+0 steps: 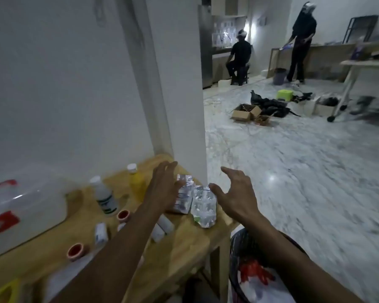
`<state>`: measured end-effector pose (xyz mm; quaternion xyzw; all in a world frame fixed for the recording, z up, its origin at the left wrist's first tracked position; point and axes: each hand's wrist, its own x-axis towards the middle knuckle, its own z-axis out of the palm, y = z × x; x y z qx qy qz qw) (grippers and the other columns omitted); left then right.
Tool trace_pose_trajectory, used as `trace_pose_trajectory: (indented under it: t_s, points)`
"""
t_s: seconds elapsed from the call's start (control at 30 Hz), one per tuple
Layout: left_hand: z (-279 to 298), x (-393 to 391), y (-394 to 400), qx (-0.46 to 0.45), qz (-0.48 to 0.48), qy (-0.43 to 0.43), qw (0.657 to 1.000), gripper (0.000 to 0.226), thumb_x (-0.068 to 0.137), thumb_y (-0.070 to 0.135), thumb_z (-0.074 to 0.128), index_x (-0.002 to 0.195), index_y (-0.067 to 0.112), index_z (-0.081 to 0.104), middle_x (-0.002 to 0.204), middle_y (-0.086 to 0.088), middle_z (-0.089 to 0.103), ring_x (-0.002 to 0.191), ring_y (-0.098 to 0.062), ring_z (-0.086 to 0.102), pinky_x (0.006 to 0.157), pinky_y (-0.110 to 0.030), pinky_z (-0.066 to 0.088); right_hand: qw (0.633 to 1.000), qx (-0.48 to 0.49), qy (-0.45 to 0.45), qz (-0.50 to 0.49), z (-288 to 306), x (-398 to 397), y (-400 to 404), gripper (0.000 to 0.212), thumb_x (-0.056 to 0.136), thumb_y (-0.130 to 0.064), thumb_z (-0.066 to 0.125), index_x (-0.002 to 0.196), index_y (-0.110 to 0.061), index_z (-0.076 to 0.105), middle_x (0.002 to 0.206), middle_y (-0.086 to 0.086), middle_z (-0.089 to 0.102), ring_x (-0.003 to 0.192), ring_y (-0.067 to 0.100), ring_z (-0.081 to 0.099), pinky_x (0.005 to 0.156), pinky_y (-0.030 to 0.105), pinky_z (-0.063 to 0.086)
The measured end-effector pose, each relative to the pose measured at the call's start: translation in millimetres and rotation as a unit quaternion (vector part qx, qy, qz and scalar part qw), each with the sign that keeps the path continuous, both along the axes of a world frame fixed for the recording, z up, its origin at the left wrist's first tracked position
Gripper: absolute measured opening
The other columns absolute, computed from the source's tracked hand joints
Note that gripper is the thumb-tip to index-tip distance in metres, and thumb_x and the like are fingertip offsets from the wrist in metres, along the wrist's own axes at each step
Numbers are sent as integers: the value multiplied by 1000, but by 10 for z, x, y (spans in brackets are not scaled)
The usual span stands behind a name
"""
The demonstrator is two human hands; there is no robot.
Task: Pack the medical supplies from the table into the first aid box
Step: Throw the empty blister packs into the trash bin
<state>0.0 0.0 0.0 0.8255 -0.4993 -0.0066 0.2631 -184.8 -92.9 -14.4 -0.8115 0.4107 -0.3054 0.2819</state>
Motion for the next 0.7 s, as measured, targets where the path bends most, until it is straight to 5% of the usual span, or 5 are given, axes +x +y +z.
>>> trace_pose_trajectory:
  t_s: [0.27,0.43,0.7]
  points:
    - [-134,208,-356,99,7,23,995,64,92,27,65,148,15,37,153,-11,33,138,-30,32,111,-37,30,998,42,36,-6,-295,170,-110,64,80,-59,66,132,-23,56,142,0,48,131,21,39,103,42,38]
    - [-167,235,-411,82,18,-7,996,41,83,27,75,120,13,62,130,-10,51,115,-28,48,90,-34,43,999,32,32,-7,-348,206,-123,50,79,-59,67,115,-24,67,138,-1,52,128,20,43,100,43,40]
    - [-173,142,-345,-19,6,-21,1000,15,77,15,78,79,3,70,90,-13,66,84,-26,59,69,-36,45,996,56,-56,-34,-332,183,-93,23,75,-42,77,91,-26,71,117,-5,65,116,19,53,99,45,40]
